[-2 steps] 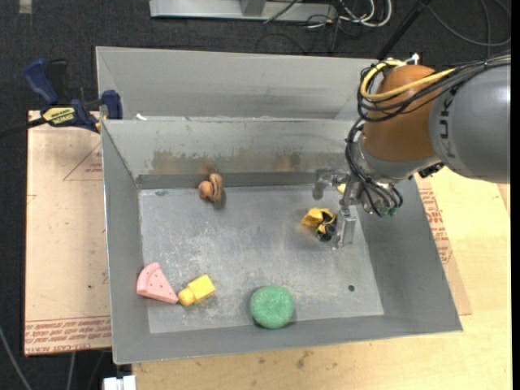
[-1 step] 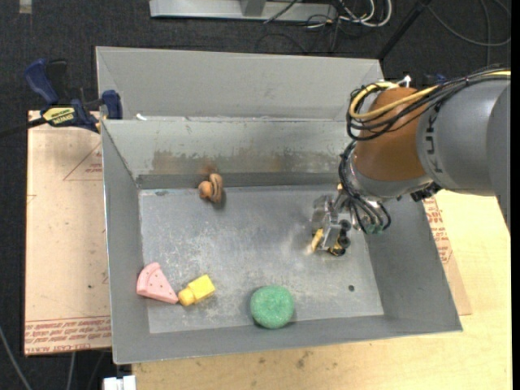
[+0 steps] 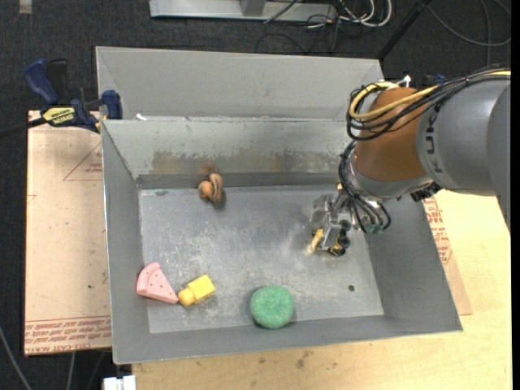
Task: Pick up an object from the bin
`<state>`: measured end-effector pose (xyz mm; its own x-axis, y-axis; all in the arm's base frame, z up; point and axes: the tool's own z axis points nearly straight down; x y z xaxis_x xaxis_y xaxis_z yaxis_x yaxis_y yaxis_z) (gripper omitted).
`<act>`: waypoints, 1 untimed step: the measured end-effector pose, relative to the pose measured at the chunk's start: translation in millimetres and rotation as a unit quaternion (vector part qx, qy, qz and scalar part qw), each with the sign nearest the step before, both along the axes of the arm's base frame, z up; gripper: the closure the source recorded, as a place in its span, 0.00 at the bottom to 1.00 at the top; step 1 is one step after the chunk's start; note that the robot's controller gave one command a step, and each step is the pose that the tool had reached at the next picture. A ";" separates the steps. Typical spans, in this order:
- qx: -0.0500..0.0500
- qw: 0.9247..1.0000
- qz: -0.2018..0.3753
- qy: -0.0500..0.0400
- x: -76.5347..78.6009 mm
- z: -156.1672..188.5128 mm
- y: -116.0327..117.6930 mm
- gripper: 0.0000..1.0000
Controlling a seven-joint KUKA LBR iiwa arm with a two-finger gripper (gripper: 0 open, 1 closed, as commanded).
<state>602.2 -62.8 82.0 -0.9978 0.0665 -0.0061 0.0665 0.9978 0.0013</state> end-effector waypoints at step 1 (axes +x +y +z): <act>0.000 1.000 0.008 0.001 12.8 151.2 18.2 1.00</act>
Offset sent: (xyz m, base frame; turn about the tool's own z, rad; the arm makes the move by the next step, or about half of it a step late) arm 0.0000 0.0000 0.0000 0.0000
